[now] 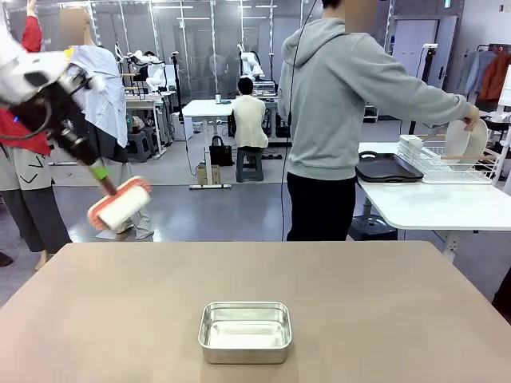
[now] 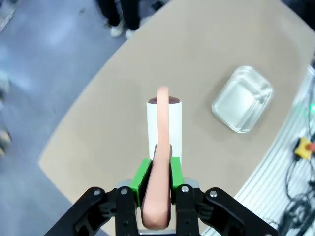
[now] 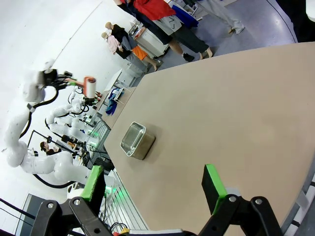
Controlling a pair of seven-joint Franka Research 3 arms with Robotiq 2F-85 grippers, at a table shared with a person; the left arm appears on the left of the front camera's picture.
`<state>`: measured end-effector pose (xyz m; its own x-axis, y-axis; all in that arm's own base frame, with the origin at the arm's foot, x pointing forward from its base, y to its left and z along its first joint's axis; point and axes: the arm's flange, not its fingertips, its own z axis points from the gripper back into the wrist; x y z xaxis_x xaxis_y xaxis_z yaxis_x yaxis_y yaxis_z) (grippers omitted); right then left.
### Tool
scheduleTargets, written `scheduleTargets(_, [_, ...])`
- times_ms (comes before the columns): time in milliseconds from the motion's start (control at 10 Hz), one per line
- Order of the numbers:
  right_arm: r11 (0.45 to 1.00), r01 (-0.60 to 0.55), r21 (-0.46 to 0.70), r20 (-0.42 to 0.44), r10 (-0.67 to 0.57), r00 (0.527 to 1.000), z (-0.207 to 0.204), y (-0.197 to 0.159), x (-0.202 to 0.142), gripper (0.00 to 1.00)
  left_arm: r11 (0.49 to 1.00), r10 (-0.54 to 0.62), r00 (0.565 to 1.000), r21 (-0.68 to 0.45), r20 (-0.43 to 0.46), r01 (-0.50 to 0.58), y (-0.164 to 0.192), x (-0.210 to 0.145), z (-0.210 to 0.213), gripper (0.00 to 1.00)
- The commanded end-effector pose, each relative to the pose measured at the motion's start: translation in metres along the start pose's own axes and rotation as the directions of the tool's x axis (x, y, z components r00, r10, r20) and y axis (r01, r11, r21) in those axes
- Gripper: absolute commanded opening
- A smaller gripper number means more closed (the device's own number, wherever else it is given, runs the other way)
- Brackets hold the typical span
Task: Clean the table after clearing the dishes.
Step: Place the Lint Roller back on top of the Airtight Container.
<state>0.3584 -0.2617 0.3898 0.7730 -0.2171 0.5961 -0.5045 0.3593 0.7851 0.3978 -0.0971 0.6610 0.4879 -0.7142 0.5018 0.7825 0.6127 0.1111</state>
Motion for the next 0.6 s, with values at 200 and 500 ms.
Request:
scheduleTargets(200, [1.0, -0.007, -0.011, 0.009, 0.007, 1.0, -0.002, 0.004, -0.002, 1.0, 0.862, -0.507, 0.862, -0.02, 0.003, 0.507, -0.113, 0.051, -0.051, 0.22])
scheduleTargets(500, [1.0, -0.007, -0.011, 0.009, 0.007, 1.0, -0.002, 0.004, -0.002, 1.0, 0.747, -0.658, 0.752, -0.139, -0.019, 0.65, -0.183, 0.073, -0.102, 0.22])
